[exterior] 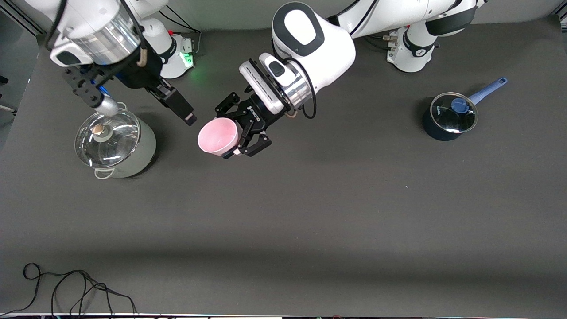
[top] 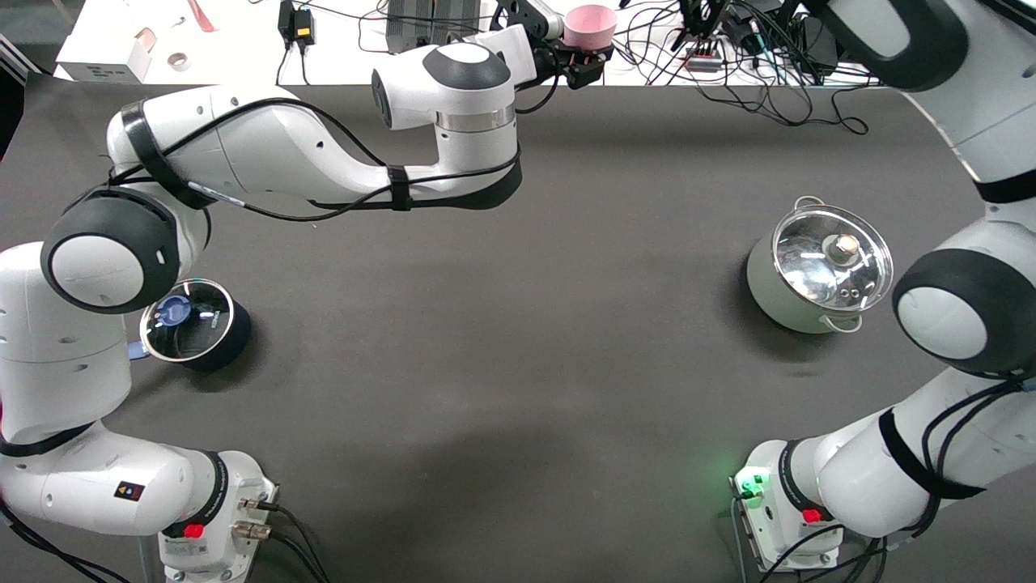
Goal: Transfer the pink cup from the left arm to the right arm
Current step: 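Hold the cup with the left gripper while the right gripper grasps it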
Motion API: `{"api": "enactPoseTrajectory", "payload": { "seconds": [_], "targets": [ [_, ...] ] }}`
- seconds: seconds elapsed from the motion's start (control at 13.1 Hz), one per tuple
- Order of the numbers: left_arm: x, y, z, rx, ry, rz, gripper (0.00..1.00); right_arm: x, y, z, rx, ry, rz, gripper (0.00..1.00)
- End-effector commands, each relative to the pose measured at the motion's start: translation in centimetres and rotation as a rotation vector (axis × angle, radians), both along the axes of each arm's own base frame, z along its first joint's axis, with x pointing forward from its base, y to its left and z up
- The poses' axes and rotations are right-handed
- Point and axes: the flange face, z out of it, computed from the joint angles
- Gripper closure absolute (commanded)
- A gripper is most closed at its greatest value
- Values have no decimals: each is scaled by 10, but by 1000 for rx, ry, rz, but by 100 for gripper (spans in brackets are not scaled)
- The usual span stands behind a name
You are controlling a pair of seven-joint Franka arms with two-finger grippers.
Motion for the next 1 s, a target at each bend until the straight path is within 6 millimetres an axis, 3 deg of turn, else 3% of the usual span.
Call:
{"api": "enactPoseTrajectory", "payload": {
  "seconds": [0.0,0.15,0.31,0.46,0.69,0.92],
  "targets": [
    [-2,1,5,0,1,17,100,11,18,-10,-15,1,-32,0],
    [0,1,1,4,4,17,100,19,26,-29,-28,23,-26,0],
    [-2,-3,-9,17,11,11,100,16,38,-35,-46,22,-10,2],
    [0,-4,-17,36,7,14,100,15,40,-34,-47,20,-7,14],
    [-2,-6,-19,43,5,13,100,14,42,-32,-44,16,-4,48],
    [-1,-6,-19,42,4,14,100,17,43,-37,-46,18,-4,50]
  ]
}}
